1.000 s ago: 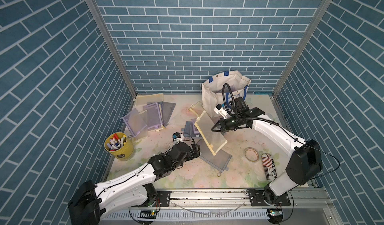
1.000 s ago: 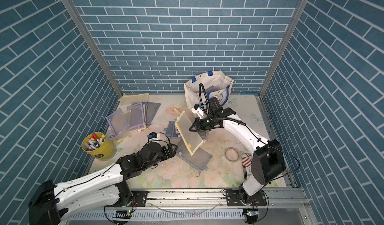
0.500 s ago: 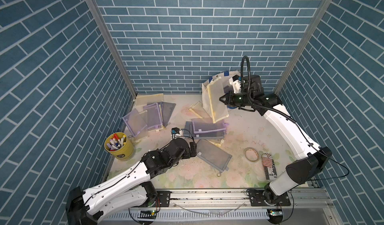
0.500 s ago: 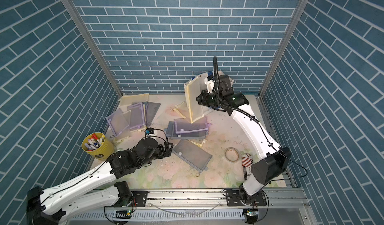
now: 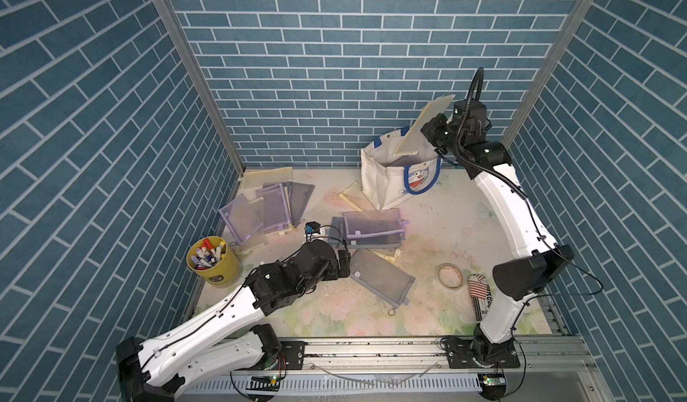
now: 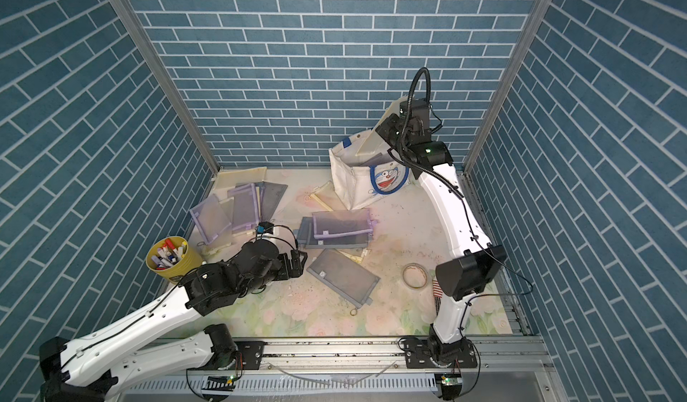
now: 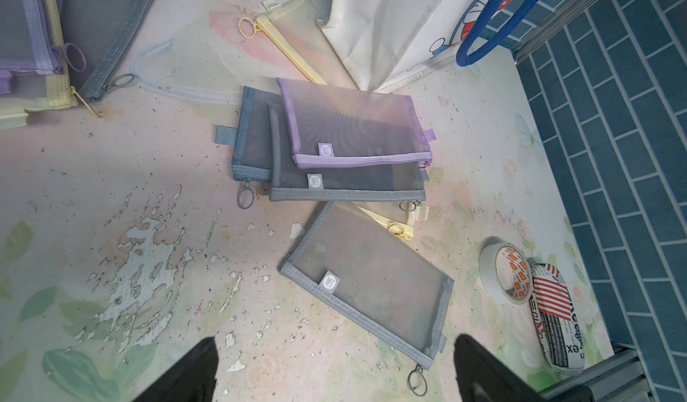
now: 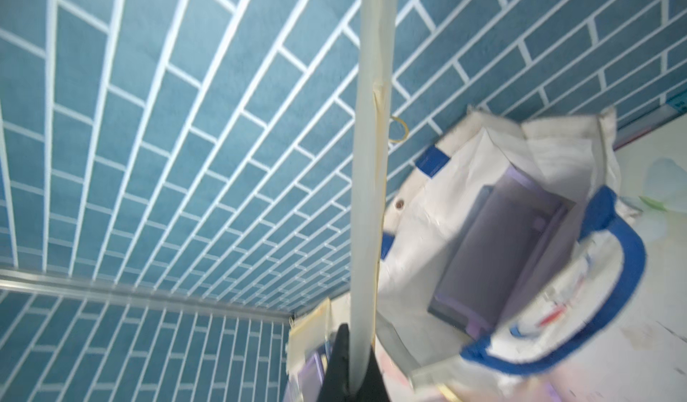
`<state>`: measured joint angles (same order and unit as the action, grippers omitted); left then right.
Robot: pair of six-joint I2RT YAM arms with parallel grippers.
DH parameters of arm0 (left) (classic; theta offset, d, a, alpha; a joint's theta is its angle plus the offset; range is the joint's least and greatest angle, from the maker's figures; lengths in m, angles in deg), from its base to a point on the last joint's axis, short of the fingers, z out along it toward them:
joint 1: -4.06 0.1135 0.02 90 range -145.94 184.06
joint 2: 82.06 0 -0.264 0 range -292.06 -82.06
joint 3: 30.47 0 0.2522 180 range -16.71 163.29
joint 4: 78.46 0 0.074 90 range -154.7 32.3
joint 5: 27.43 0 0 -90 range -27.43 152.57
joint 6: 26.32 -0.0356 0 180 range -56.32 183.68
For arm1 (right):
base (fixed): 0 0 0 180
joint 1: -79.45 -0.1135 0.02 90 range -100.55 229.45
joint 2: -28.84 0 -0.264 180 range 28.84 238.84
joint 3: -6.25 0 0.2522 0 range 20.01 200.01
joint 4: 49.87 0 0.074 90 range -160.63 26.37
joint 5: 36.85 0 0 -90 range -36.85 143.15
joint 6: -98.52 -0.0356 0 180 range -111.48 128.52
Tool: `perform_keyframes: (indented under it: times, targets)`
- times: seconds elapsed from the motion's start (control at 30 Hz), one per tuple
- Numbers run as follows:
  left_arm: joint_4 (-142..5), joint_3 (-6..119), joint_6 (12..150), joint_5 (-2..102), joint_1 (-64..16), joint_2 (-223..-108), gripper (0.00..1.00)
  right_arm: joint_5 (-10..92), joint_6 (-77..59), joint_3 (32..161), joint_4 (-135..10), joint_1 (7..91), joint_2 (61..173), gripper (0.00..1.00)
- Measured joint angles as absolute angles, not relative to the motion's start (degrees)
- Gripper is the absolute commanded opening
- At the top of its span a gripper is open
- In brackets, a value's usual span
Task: Put the pencil pouch into the canvas bag
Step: Place the pencil pouch in the canvas bag.
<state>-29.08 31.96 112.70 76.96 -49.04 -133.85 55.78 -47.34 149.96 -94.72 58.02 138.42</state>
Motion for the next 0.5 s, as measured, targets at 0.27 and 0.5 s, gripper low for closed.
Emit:
perform_keyframes:
  times: [0.27,0.5]
  targets:
    - [-28.10,33.27,112.76,78.06,-49.04,-134.35,0.99,63.35,-54.03,176.06,-99.88,58.85,161.04,0.00]
    - [-28.08,33.29,113.66,78.19,-49.04,-134.33,0.99,66.54,-56.34,173.35,-99.53,58.45,163.05,0.00]
